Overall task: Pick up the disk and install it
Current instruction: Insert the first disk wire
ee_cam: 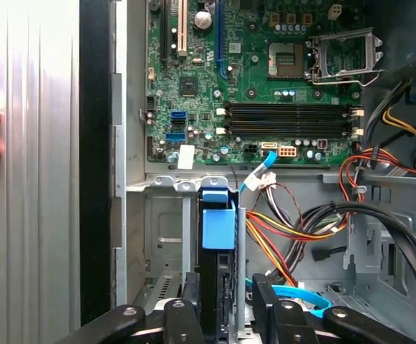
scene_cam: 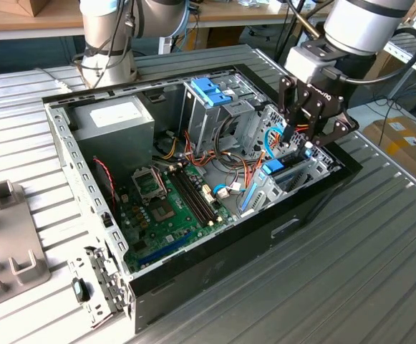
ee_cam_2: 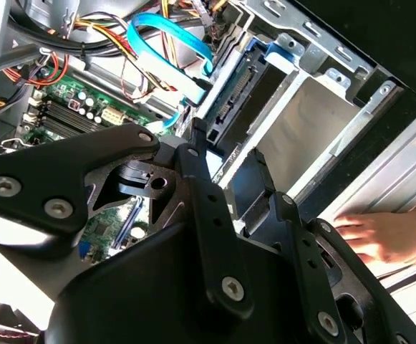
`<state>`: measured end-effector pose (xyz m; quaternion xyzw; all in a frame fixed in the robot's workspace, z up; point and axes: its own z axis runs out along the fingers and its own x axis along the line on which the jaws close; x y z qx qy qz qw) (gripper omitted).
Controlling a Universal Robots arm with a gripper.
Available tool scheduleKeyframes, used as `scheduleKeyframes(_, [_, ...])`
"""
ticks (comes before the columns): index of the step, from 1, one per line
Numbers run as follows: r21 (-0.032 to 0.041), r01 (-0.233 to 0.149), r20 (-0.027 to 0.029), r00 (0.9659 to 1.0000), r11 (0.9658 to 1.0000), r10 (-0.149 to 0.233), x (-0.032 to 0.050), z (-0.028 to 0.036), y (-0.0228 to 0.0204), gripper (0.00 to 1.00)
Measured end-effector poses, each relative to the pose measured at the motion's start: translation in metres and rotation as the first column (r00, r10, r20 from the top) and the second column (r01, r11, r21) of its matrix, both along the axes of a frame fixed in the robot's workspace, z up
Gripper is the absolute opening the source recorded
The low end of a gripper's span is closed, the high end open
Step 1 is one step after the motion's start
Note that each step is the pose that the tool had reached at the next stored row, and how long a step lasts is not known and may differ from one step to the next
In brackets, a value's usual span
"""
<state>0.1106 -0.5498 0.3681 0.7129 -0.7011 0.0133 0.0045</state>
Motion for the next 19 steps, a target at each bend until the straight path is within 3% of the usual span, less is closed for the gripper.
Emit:
scheduleKeyframes(4, [0.0013, 0.0, 0.0, 1.0, 1.0, 0.0, 0.0, 0.0, 0.0127, 0.42])
scheduleKeyframes(6, [0.0013, 0.0, 0.0001, 1.0, 1.0, 0.0, 0.0006, 0.0, 0.0152, 0.42])
scheduleKeyframes(9, [0.0013, 0.0, 0.0, 1.0, 1.0, 0.0, 0.0109, -0.0006, 0.0189, 0.42])
scheduleKeyframes(14, [0.0014, 0.0, 0.0, 1.0, 1.0, 0.0, 0.02, -0.0008, 0.0216, 0.42])
scheduleKeyframes(19, [0.0012, -0.001, 0.0, 1.0, 1.0, 0.001, 0.0211, -0.0021, 0.0204, 0.42])
